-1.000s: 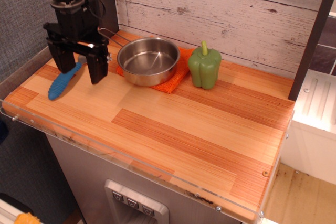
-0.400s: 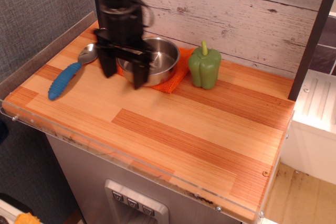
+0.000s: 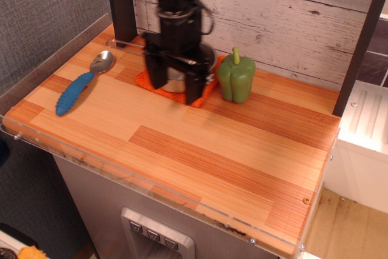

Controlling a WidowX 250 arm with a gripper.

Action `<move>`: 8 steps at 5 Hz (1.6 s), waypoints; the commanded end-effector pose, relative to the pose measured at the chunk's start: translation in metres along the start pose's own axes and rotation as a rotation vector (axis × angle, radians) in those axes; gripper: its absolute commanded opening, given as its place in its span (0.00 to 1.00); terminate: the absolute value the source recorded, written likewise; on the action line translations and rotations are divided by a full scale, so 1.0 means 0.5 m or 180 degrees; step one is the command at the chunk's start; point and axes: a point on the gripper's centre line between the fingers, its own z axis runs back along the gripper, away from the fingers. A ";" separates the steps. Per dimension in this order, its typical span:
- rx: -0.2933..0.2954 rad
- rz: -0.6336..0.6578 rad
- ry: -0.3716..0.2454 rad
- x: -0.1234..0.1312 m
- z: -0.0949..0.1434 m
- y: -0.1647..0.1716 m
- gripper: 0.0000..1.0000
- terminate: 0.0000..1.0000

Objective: Move the silver pot on the far edge of table.

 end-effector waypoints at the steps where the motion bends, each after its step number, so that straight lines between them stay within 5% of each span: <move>1: 0.0023 -0.0057 -0.0108 0.021 0.041 0.005 1.00 0.00; 5: 0.0103 -0.0170 0.0041 0.056 -0.007 0.050 1.00 0.00; 6: 0.0089 -0.0187 0.0088 0.055 -0.021 0.057 0.00 0.00; 8: 0.0107 -0.0252 0.0101 0.045 -0.017 0.068 0.00 0.00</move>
